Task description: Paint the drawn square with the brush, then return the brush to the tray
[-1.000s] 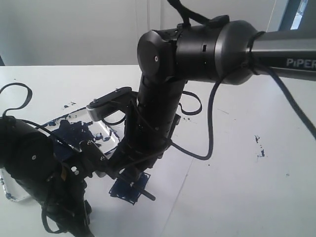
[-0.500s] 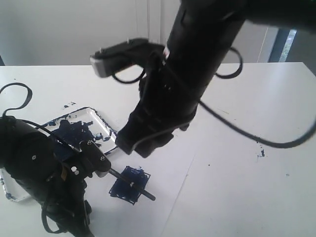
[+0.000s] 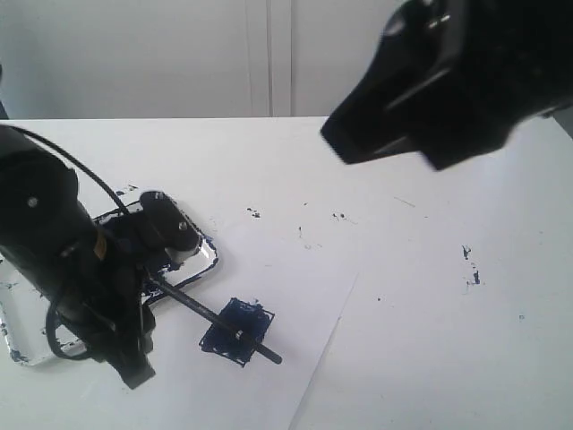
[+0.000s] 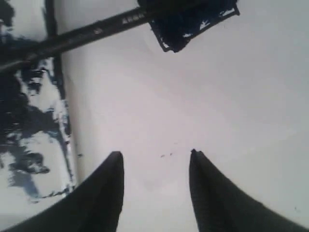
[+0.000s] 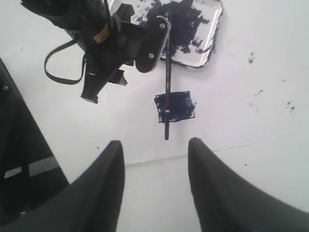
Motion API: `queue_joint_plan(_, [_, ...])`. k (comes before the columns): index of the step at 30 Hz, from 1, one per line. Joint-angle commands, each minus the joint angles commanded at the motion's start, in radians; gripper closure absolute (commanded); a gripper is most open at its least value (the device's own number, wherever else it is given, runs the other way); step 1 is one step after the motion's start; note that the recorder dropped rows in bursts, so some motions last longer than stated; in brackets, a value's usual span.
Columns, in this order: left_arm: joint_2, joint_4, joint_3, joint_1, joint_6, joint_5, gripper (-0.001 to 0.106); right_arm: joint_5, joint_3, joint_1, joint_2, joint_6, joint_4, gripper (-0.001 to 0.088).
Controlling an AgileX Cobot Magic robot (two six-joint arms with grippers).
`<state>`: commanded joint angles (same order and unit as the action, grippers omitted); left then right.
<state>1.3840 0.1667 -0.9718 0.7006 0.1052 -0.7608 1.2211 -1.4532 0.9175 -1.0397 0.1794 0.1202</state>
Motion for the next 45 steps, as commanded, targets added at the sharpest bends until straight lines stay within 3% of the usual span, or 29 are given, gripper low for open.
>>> queue_joint_plan(6, [-0.187,0.035,-0.147,0.0,-0.016,-0.1,0.057,0.0,0.0,0.0,0.114,-0.072,-0.087,0.0477])
queue_joint_plan(13, [-0.346,0.067,-0.282,0.0,-0.041,-0.171,0.059,0.0,0.0,0.0,0.187,-0.13,-0.206,0.074])
queue_joint_plan(15, [-0.384,0.082,-0.304,0.0,-0.043,-0.182,0.07,0.0,0.0,0.0,0.193,-0.179,-0.267,0.0868])
queue_joint_plan(17, [-0.424,0.111,-0.309,0.0,-0.05,-0.192,0.092,0.0,0.0,0.0,0.2,-0.215,-0.362,0.0868])
queue_joint_plan(19, [-0.46,0.118,-0.309,0.0,-0.05,-0.202,0.106,0.0,0.0,0.0,0.211,-0.229,-0.402,0.0868])
queue_joint_plan(26, [-0.592,0.13,-0.309,0.0,-0.057,-0.191,0.105,-0.016,0.0,0.0,0.305,-0.171,-0.406,0.0868])
queue_joint_plan(33, [-0.685,0.125,-0.235,0.0,-0.084,-0.197,0.105,-0.155,0.122,0.0,0.447,-0.171,-0.403,0.0868])
queue_joint_plan(45, [-0.872,0.033,0.066,0.0,-0.11,-0.257,0.105,-0.284,0.563,0.0,0.66,-0.187,-0.376,0.0868])
